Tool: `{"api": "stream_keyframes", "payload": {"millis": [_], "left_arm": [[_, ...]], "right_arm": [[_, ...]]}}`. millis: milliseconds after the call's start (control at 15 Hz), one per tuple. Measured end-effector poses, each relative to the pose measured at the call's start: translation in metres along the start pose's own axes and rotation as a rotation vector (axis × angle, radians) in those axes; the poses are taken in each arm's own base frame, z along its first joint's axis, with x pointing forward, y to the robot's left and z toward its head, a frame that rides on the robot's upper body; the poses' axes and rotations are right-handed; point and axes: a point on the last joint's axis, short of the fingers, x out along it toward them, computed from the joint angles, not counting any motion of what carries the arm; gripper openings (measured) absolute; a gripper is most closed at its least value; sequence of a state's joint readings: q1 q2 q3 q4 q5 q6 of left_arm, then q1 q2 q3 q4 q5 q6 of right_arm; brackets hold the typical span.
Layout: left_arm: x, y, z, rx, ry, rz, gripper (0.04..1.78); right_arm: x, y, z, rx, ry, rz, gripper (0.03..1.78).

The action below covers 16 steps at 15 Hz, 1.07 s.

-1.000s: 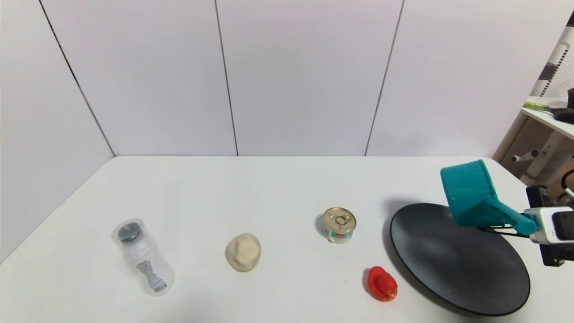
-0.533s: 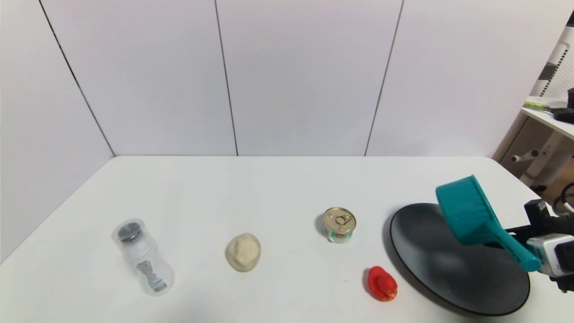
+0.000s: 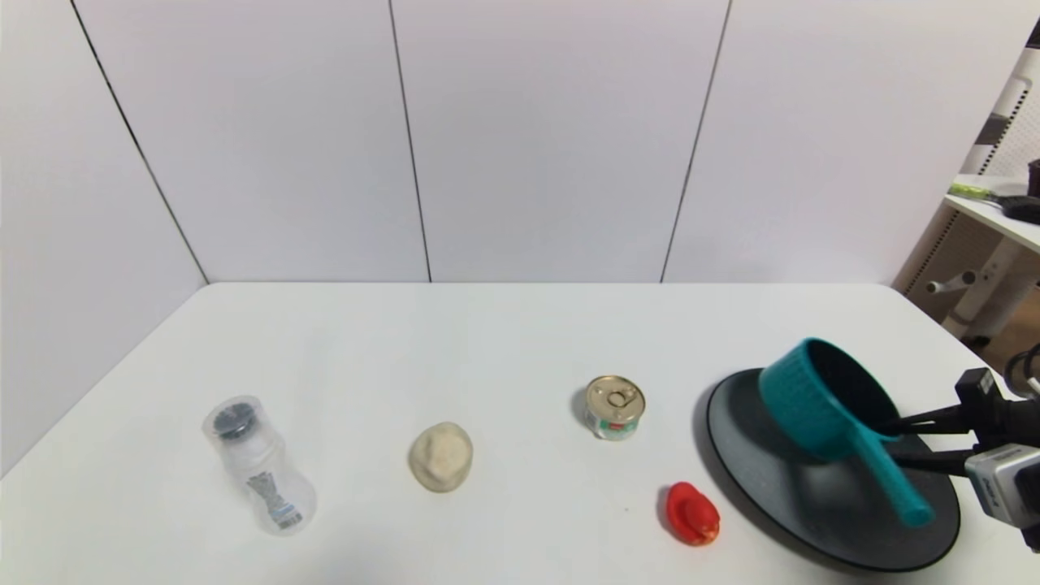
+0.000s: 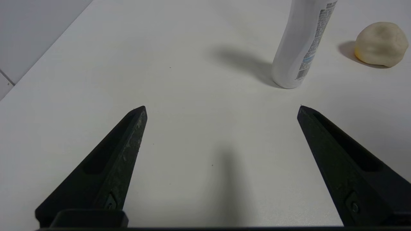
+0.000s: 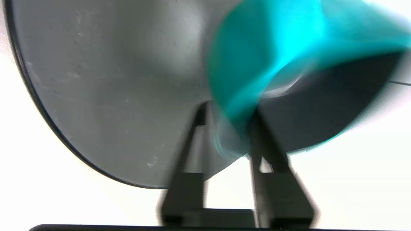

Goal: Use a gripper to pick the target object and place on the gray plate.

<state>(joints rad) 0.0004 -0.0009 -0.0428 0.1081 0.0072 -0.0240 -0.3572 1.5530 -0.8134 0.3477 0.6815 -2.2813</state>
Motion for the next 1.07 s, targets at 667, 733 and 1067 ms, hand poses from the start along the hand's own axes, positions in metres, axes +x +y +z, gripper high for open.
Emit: {"api": "stream_keyframes", "payload": {"millis": [667, 733, 1067], "left_arm": [[0.000, 0.000, 0.000, 0.000, 0.000, 0.001, 1.69], [0.000, 0.000, 0.000, 0.000, 0.000, 0.001, 1.69], [0.000, 0.000, 0.000, 0.000, 0.000, 0.000, 1.69]], "right_arm": [[-0.027, -0.035, 0.006, 0.334, -0.131, -0.183, 1.38], [-0.040, -0.051, 0.008, 0.414, -0.138, -0.235, 1.42], [-0.084, -0.126, 0.051, 0.834, -0.344, -0.349, 1.56]]}}
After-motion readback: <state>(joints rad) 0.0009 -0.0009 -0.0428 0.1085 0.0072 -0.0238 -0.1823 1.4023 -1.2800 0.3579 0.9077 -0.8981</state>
